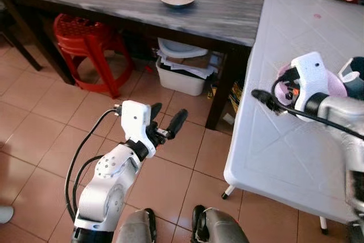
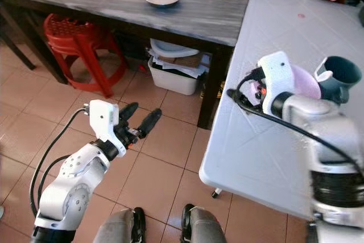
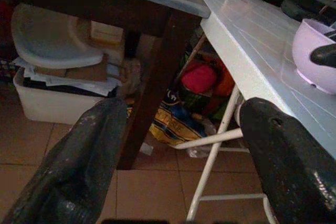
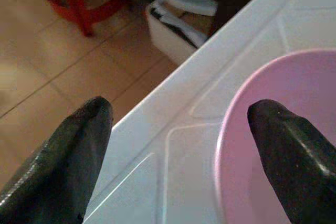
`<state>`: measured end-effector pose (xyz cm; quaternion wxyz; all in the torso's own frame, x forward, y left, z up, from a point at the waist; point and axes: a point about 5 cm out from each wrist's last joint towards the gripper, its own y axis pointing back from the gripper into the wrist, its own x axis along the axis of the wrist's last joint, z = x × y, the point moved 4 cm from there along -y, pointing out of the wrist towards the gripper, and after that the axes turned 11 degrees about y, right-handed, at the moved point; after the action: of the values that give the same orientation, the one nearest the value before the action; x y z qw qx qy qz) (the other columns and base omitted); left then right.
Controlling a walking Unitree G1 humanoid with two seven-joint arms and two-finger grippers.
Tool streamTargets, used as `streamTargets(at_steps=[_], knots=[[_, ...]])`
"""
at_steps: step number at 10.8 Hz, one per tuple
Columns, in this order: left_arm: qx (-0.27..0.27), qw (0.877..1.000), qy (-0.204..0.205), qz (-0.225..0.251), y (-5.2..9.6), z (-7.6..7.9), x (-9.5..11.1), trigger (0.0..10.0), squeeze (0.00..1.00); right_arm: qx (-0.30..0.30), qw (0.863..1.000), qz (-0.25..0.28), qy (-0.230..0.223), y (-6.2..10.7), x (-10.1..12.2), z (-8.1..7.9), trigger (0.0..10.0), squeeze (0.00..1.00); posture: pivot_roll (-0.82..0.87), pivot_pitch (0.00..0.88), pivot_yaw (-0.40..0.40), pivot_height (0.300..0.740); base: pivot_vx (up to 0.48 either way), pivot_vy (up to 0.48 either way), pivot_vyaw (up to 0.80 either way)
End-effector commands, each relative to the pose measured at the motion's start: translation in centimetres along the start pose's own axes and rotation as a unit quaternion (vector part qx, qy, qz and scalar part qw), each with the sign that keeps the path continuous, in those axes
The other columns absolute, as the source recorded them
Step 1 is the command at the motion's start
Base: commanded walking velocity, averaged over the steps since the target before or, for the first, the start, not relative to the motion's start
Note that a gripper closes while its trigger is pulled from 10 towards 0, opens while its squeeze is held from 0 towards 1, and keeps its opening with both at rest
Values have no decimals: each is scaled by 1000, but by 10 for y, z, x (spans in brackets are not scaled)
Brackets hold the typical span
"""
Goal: Setting the table
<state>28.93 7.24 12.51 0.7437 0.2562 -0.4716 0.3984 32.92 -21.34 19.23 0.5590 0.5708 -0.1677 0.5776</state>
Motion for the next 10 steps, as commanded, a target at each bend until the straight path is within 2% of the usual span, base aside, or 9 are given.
streamTargets(at_steps=[1,2,3,4,10], knots=[[-6,1000,-5,-12,0,0,-4,10000,0,20,1000,1,13,5,4,-2,10000,867,-101,146,-7,740,0,0,0],[-7,1000,-6,-17,-1,0,-6,10000,0,35,999,-21,14,9,-5,3,10000,0,-105,144,-15,740,0,0,0],[-8,1000,-6,-18,-1,1,-7,10000,0,48,998,-30,7,9,-11,1,6667,0,-105,145,-17,740,0,0,0],[-10,1000,-3,-20,-1,3,-9,10000,0,52,998,-35,-5,8,-15,0,0,0,-102,148,-21,740,0,0,0],[-21,999,-1,-28,-1,6,-12,10000,0,63,996,-60,-10,11,-33,0,0,0,-109,157,-22,740,0,0,0]])
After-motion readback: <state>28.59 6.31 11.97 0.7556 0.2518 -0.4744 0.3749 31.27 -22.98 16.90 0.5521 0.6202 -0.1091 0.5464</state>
